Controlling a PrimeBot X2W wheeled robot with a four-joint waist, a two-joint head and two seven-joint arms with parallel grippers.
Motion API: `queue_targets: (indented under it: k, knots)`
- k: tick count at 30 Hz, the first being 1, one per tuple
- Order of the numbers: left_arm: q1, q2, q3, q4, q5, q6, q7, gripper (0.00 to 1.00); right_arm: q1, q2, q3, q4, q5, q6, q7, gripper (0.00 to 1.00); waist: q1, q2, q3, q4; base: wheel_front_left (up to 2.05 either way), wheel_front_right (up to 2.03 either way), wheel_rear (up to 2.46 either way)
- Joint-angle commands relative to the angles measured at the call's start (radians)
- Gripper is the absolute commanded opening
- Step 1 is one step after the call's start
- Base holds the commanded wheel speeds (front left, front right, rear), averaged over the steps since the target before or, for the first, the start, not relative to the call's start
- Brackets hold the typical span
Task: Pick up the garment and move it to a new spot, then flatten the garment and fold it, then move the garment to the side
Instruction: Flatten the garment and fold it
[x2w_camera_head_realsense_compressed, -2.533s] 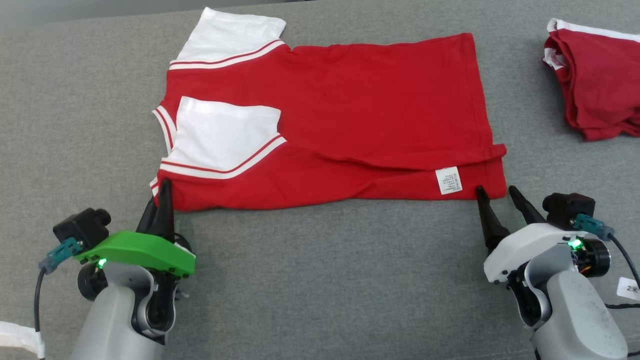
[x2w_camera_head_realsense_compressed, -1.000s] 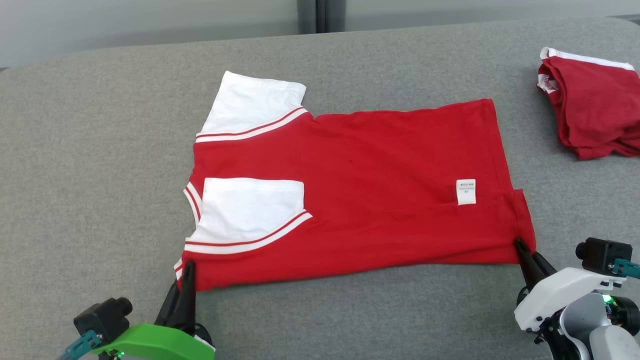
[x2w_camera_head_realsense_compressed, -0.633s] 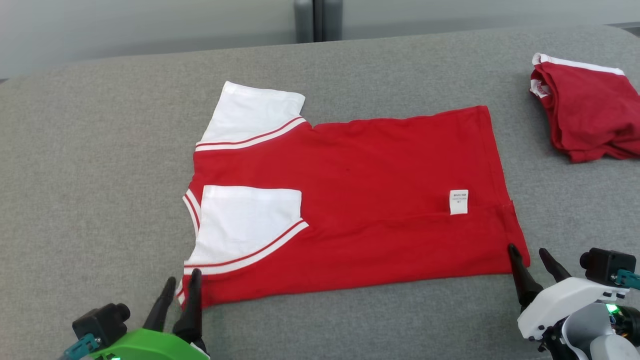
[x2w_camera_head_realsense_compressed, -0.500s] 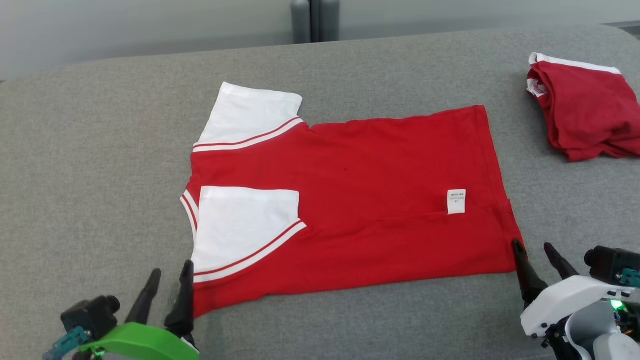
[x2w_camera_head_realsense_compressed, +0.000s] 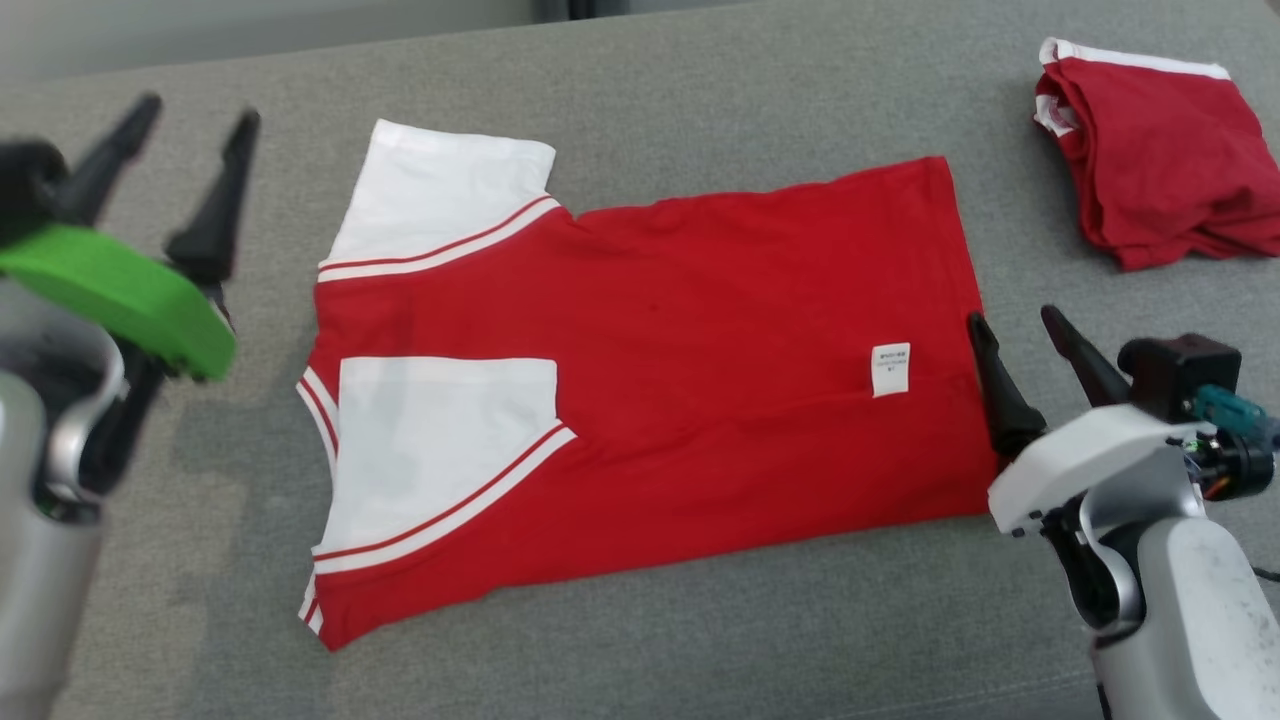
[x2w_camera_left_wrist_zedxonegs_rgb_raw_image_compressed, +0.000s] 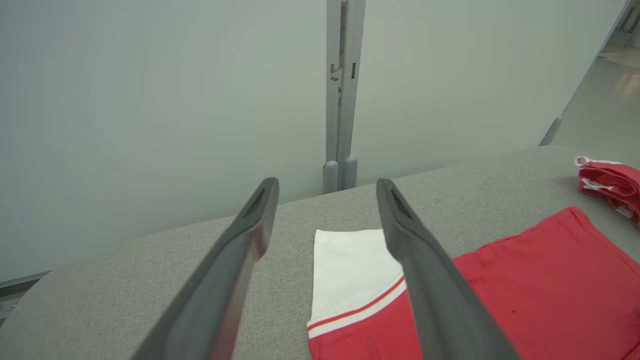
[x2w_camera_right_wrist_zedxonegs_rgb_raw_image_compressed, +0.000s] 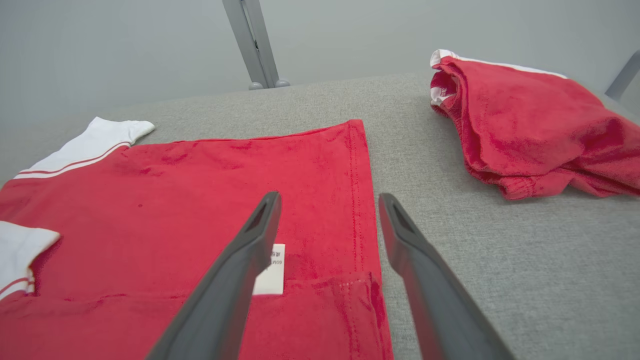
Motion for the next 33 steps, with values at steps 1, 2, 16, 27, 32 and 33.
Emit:
queue_targets:
  k: [1, 2, 16, 27, 32, 33]
  knots:
    - [-0.059, 0.026, 0.0, 0.017, -0.004, -0.011, 0.03, 1.0, -0.032, -0.003, 0.013, -0.002, -0.006, -0.001, 0.001, 1.0, 0.0, 0.0, 0.075, -0.061, 0.0, 0.0, 0.0]
    - [-0.113, 0.038, -0.006, 0.038, -0.006, -0.018, 0.059, 1.0, -0.054, -0.003, 0.028, 0.0, -0.011, -0.001, 0.0, 1.0, 0.0, 0.0, 0.095, -0.075, 0.0, 0.0, 0.0]
    - [-0.405, 0.116, -0.109, 0.293, -0.092, -0.053, 0.341, 1.0, -0.243, -0.003, 0.144, 0.049, -0.007, -0.001, -0.037, 1.0, 0.0, 0.0, 0.297, -0.205, 0.0, 0.0, 0.0]
    - [-0.449, 0.161, -0.105, 0.388, -0.11, -0.036, 0.427, 1.0, -0.315, -0.003, 0.201, 0.096, 0.021, -0.001, -0.069, 1.0, 0.0, 0.0, 0.36, -0.262, 0.0, 0.0, 0.0]
    - [-0.449, 0.171, -0.107, 0.391, -0.114, -0.024, 0.454, 1.0, -0.332, -0.003, 0.209, 0.108, 0.023, -0.001, -0.076, 1.0, 0.0, 0.0, 0.368, -0.273, 0.0, 0.0, 0.0]
    - [-0.445, 0.168, -0.11, 0.391, -0.119, -0.023, 0.463, 1.0, -0.333, -0.003, 0.209, 0.11, 0.023, -0.001, -0.078, 1.0, 0.0, 0.0, 0.369, -0.273, 0.0, 0.0, 0.0]
